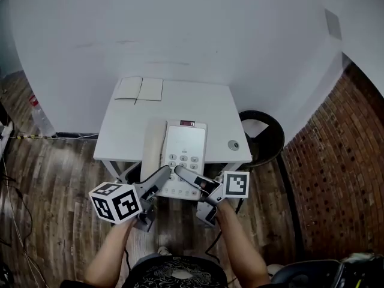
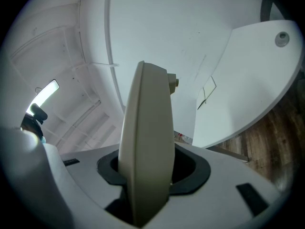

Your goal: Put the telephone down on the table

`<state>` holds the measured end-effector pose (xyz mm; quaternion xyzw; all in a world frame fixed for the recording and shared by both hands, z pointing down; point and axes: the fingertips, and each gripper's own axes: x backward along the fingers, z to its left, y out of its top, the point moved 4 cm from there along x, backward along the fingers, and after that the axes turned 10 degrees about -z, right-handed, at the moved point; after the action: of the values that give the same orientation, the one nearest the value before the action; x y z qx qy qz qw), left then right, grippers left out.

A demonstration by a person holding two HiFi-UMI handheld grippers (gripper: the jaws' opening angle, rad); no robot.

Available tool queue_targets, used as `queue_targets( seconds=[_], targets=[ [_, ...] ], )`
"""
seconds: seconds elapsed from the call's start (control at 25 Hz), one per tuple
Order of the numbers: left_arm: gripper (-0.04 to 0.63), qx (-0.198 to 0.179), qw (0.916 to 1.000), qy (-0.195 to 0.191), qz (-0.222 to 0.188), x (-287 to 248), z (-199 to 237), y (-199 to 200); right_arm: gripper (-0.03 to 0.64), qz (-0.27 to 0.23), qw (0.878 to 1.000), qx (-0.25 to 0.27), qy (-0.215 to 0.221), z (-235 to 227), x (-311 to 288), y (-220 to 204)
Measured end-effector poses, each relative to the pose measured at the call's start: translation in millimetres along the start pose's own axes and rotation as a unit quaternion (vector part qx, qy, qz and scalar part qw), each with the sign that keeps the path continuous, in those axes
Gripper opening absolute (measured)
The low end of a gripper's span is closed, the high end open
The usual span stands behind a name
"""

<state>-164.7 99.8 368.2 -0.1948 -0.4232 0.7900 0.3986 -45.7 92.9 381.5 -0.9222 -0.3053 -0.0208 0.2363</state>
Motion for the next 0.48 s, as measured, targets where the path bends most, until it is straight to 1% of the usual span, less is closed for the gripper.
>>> queue_targets(
  seconds=[0.28, 0.48],
  targets=[
    [0.348, 0.006, 0.9999, -0.01, 0.003, -17.1, 12.5, 2.7, 0.19, -0.005, 1.0, 0.012, -0.007, -10.6, -9.0, 13.2],
    [0.348, 0.004, 1.0, -0.002, 0.009, -43.7, 21.0, 2.1, 0.19, -0.004, 1.0, 0.003, -0.004, -28.6, -13.6, 34.9]
  ],
)
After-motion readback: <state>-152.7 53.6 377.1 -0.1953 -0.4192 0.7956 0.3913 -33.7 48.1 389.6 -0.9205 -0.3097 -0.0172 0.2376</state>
